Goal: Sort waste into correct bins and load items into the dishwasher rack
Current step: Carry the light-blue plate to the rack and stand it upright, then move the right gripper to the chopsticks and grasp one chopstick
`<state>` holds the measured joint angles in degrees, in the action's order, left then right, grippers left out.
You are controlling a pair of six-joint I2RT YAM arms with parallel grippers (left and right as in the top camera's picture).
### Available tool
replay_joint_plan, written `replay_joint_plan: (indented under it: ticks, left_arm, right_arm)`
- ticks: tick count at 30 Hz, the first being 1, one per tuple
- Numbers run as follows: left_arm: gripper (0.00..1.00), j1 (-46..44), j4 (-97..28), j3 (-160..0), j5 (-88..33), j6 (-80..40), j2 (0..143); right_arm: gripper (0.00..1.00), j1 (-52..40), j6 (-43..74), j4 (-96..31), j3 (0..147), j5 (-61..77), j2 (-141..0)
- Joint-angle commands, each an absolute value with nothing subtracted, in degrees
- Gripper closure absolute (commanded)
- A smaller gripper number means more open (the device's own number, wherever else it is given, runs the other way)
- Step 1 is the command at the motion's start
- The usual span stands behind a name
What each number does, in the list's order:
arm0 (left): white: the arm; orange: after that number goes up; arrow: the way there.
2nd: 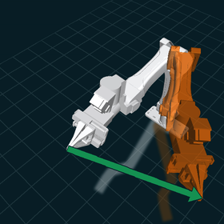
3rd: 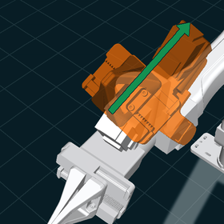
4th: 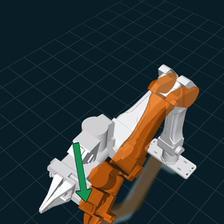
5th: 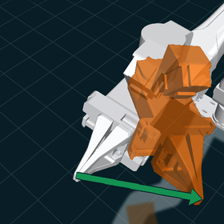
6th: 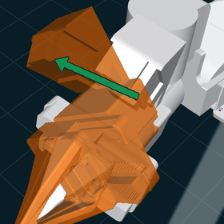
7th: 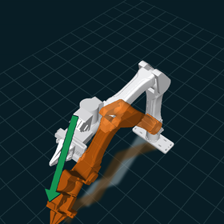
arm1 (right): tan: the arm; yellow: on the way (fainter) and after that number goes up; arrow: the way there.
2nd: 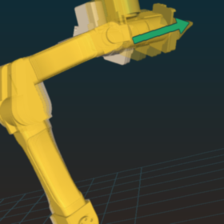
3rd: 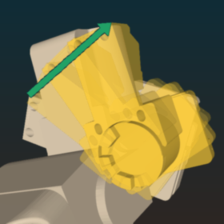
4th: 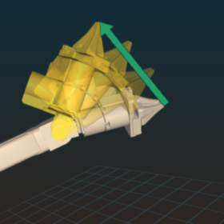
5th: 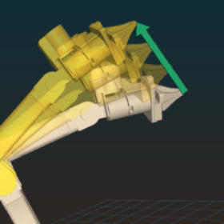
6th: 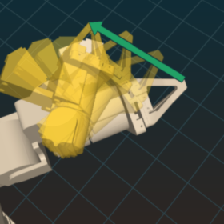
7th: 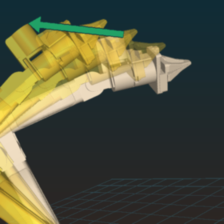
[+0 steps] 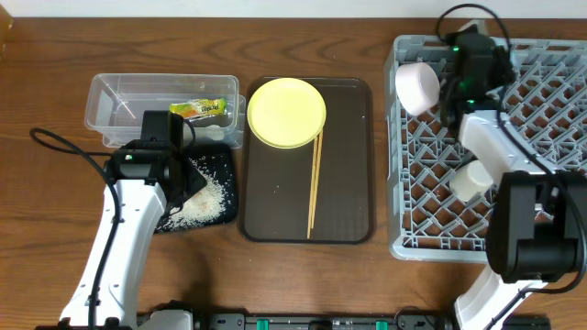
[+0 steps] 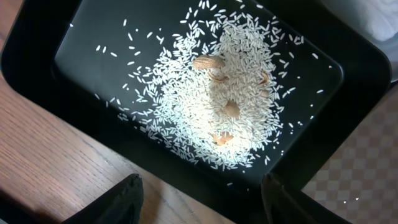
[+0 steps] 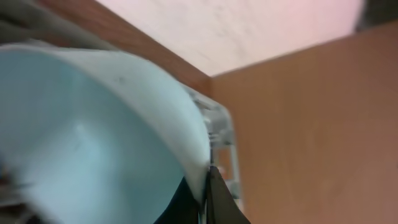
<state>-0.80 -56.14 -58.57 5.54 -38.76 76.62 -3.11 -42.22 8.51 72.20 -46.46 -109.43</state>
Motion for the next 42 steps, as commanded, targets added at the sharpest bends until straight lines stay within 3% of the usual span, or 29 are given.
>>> replay_joint_plan:
  ticks: [1,7,11,12,17,21,22,29,35,42]
  left_arm:
    - [0.36,-0.6,-56.3,-59.1,6.2,-38.2,76.4]
    - [0.36,-0.6,-56.3,-59.1,5.5,-38.2,76.4]
    - [0.36,-0.6,-56.3,-59.1,5.5,-38.2,76.4]
    - [0.36,-0.6,-56.3,-59.1,5.5,-38.2,76.4]
    - [0.36,-0.6,-56.3,-59.1,5.5,-38.2,76.4]
    - [0.36,-0.6,-56.3,-59.1,5.5,-38.2,76.4]
    - [0.32,-0.6,-56.3,-59.1,5.5,-38.2,76.4]
    - [0.31,-0.6,-56.3,-59.1,5.5,-38.2,76.4]
    - [0.31,-0.6,-56.3,-59.1,5.5,-38.2,76.4]
    - [0.31,-0.6,-56.1,-59.1,5.6,-38.2,76.4]
  right_arm:
    - [0.99,-5.5,-35.1,3.4,71.2,-45.0,-110.5]
    - [0.99,-7.3,-24.0,-4.0,71.2,-47.0,-109.6]
    - [0.98,-7.6,-9.8,-12.0,71.2,-43.3,-105.7]
    - [0.96,-7.6,-7.6,-13.8,71.2,-40.7,-104.6]
    - [0.64,-7.6,-3.2,-21.5,71.2,-24.9,-97.9]
    - [0.55,-7.6,-3.2,-26.4,71.2,-8.9,-92.9]
    - [0.55,-7.7,-3.2,-27.4,71.2,-4.8,-92.0]
    - [0.58,-11.4,6.9,-33.2,71.2,15.2,-89.6]
    - [0.55,-19.1,9.0,-37.4,71.2,15.9,-90.9]
    - [0.56,-28.7,15.0,-38.6,71.2,7.2,-95.8]
